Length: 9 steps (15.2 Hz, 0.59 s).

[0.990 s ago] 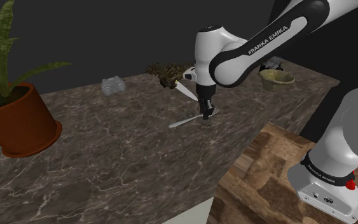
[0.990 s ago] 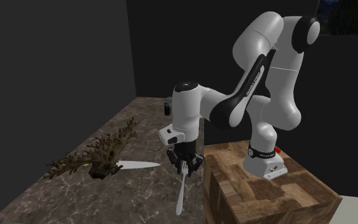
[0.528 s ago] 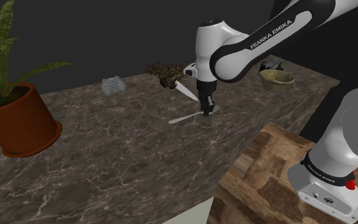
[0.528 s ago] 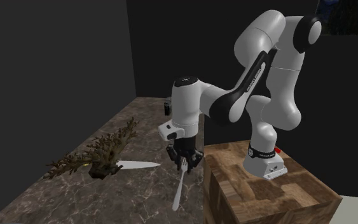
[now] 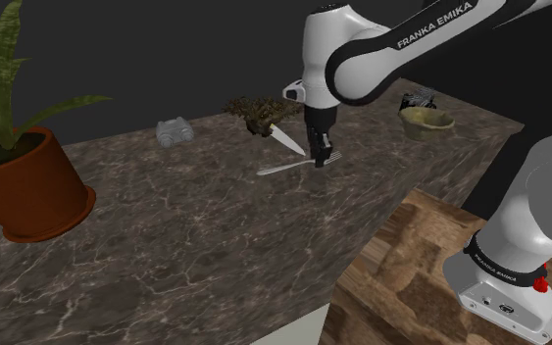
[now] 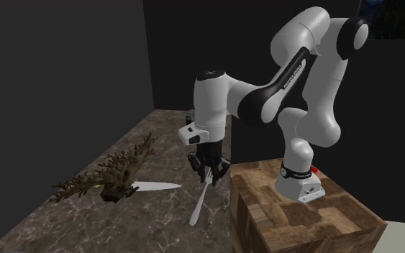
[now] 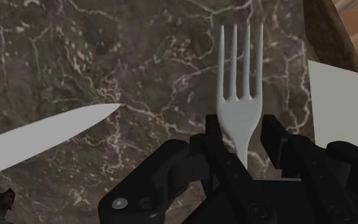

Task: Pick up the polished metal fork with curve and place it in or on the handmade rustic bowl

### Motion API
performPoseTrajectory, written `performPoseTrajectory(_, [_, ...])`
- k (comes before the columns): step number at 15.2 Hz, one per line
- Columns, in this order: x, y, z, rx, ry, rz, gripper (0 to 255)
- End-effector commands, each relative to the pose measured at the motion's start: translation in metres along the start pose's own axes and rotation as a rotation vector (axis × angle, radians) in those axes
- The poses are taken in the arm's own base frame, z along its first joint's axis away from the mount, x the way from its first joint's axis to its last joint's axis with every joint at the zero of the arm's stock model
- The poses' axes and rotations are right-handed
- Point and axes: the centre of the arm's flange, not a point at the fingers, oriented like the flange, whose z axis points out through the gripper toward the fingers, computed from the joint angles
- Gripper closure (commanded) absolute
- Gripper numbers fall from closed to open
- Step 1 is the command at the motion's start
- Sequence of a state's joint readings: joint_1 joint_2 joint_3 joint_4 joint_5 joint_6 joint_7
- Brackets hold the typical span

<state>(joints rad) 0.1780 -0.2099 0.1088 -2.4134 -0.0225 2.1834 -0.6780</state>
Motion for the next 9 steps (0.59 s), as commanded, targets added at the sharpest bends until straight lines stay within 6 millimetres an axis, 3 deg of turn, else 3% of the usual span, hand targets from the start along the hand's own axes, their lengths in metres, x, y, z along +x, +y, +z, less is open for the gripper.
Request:
performPoseTrajectory(1, [0.0,0.001,-0.01,0.0,0.0,0.0,255])
performPoseTrajectory(9, [-0.002,0.002,-0.052,0.0,0.0,0.0,255])
